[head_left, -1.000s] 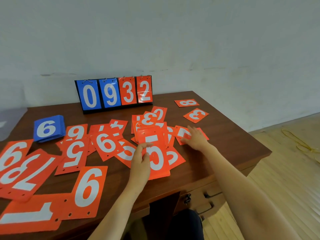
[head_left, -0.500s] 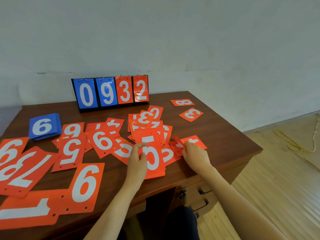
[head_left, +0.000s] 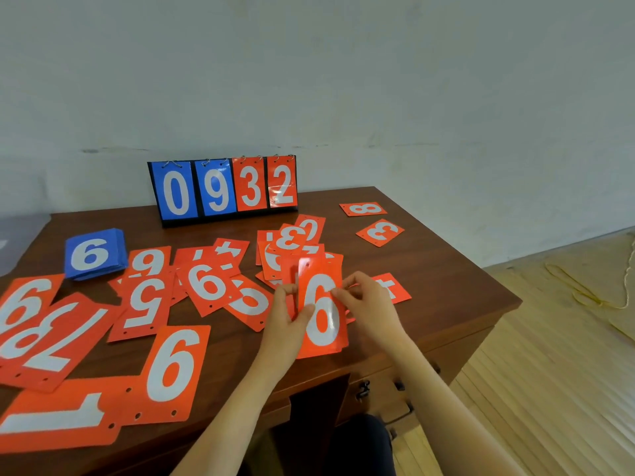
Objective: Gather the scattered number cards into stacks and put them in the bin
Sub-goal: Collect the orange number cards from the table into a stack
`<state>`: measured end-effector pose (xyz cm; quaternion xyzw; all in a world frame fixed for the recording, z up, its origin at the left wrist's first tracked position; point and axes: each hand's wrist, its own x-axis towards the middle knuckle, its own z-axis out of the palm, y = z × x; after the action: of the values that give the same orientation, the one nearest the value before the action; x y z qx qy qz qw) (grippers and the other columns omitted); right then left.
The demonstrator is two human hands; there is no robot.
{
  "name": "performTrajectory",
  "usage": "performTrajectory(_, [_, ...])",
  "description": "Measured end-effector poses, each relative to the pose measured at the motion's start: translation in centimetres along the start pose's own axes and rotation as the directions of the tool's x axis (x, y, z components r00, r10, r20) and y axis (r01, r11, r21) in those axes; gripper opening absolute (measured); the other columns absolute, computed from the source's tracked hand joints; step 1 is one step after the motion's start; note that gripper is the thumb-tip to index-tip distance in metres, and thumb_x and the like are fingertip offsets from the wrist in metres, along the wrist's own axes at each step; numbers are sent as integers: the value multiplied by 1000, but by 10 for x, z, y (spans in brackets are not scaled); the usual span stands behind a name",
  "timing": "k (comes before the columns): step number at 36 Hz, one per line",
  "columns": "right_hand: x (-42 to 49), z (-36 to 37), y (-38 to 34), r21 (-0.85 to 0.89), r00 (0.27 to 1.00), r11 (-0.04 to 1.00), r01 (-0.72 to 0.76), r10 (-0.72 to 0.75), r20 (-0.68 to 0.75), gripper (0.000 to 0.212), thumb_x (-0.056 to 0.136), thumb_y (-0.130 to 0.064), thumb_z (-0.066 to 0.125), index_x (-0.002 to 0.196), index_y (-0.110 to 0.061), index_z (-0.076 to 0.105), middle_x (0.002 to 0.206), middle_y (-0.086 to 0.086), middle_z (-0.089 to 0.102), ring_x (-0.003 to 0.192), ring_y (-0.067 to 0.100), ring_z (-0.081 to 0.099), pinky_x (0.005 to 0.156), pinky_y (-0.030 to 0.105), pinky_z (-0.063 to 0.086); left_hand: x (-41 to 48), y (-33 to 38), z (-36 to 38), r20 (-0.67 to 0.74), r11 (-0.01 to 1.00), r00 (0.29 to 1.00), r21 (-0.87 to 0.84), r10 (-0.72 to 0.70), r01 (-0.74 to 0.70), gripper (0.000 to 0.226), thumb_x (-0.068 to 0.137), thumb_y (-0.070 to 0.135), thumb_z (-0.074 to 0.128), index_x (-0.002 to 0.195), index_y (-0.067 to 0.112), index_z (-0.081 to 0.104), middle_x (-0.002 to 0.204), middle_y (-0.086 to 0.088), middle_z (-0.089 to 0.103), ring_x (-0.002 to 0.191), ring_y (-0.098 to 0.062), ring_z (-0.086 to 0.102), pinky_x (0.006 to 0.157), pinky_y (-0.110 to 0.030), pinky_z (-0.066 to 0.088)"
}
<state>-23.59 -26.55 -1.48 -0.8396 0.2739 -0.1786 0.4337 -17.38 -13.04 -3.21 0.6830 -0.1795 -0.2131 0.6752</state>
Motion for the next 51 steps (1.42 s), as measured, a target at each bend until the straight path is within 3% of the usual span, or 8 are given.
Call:
performTrajectory(9, [38,-14,35,-520,992,847,109,-122,10,59,94,-42,52,147,-27,28,156,-5,23,145,18,15,115,39,22,-1,-2,-9,-28,989,990,67,136,-134,61,93,0,49,129,41,21,143,7,25,126,-7,31,99,-31,40])
performTrajectory(14, [32,-23,86,-686,974,727,9,149,170,55,99,-53,20,150,-37,10,160,-9,2,147,18,-3,119,42,2,4,-2,-13,-26,991,996,108,82,-79,44,95,4,45,122,38,37,143,3,33,133,-18,34,105,-47,41])
performTrajectory(24, [-23,-27,87,-629,984,763,-150,179,-17,73,94,-61,29,152,-23,5,158,3,19,146,23,13,117,40,11,-1,-12,-3,0,992,999,122,42,-42,33,95,7,46,107,37,50,119,15,39,124,-13,40,103,-44,44])
performTrajectory(32, [-39,-48,87,-646,954,763,-17,206,218,71,88,-24,46,151,-27,12,160,-7,3,147,14,-1,115,38,20,-7,-11,6,-30,997,1000,79,-7,9,36,94,3,47,114,33,45,141,2,38,130,-20,38,101,-44,45])
performTrajectory(36, [-44,-51,85,-658,982,752,-29,146,123,58,93,-6,38,146,-30,31,155,-8,24,142,16,25,106,36,37,-9,-12,7,-36,996,999,88,4,-1,35,95,5,47,114,34,44,140,2,39,129,-20,40,100,-42,46])
performTrajectory(39, [-45,-60,79,-435,993,900,-4,54,102,32,98,-17,45,125,-31,56,123,-6,62,104,7,60,89,28,48,-8,-13,5,-50,996,999,87,1,4,36,95,6,47,114,36,42,138,4,39,127,-19,40,100,-41,46])
performTrajectory(43, [-44,-71,54,334,998,942,-38,53,-36,27,89,-22,62,116,-22,60,106,-7,70,92,8,70,78,29,58,-6,-13,7,-46,997,999,71,-9,12,43,95,7,49,118,42,38,140,3,37,128,-21,40,99,-45,46])
performTrajectory(51, [-13,-35,36,458,996,888,-48,77,-45,29,86,-22,67,112,-19,54,105,-3,67,92,13,69,69,24,58,8,-4,15,18,1000,999,8,27,-27,51,94,6,50,127,43,37,142,8,35,126,-13,39,94,-33,47])
